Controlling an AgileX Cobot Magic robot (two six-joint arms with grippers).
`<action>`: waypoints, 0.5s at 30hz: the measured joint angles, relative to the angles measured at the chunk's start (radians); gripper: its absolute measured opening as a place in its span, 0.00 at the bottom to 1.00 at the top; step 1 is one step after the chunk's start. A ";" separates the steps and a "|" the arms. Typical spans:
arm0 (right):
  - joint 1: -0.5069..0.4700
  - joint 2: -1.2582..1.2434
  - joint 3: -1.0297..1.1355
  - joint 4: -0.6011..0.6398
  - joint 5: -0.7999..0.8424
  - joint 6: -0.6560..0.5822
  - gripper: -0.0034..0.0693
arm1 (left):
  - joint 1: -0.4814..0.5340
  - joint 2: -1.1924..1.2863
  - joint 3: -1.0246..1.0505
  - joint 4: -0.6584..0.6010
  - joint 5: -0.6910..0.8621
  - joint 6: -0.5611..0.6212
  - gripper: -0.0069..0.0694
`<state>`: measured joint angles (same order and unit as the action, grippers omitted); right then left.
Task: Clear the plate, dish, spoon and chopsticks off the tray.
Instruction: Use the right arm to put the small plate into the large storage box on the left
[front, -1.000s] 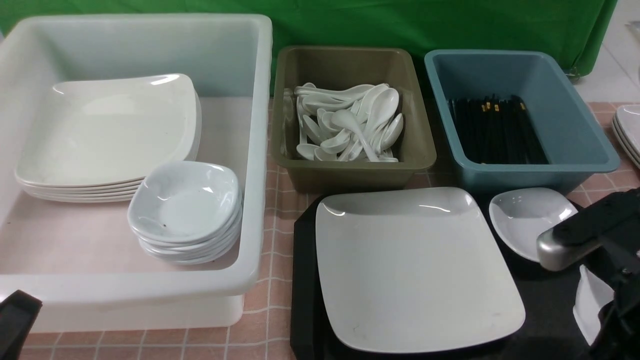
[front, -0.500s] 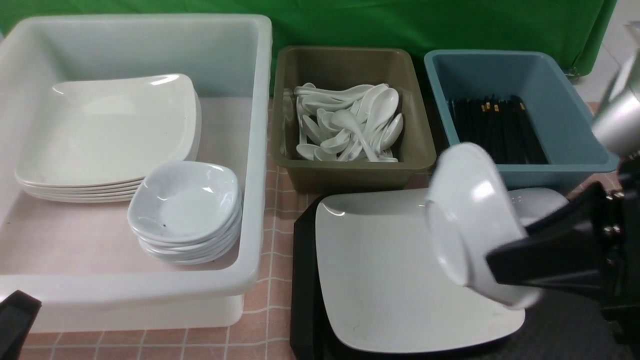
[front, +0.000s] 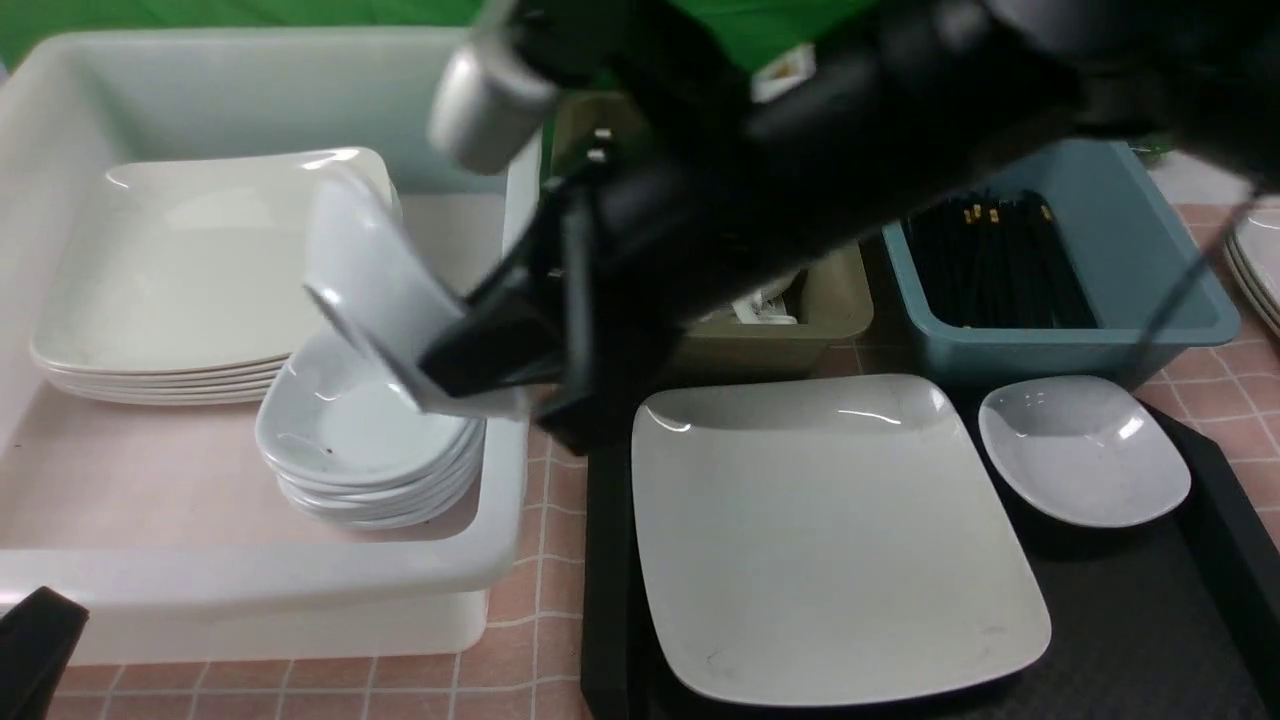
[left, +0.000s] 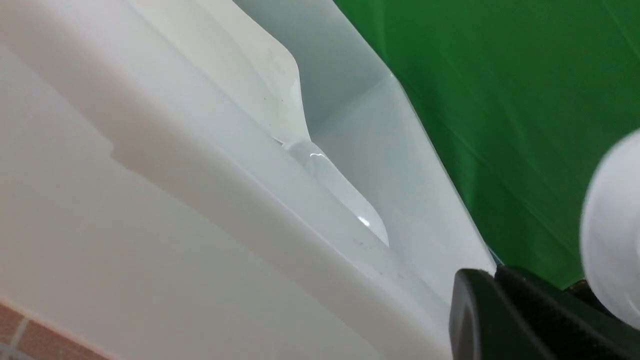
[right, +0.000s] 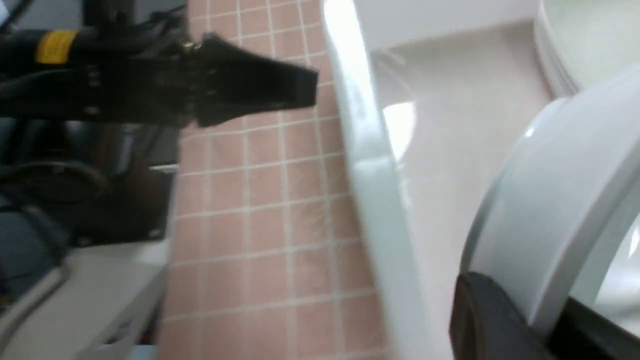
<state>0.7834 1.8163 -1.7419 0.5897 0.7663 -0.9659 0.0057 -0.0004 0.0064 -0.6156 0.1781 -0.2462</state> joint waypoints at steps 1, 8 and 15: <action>0.022 0.057 -0.042 -0.039 -0.023 -0.016 0.15 | 0.000 0.000 0.000 0.002 0.000 0.000 0.12; 0.100 0.300 -0.196 -0.299 -0.181 -0.009 0.16 | 0.000 0.000 0.000 0.003 0.002 0.000 0.12; 0.117 0.408 -0.204 -0.470 -0.272 0.068 0.25 | 0.000 0.000 0.000 0.003 0.002 0.000 0.12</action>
<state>0.9007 2.2243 -1.9459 0.1198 0.4938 -0.8982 0.0057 -0.0004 0.0064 -0.6128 0.1804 -0.2462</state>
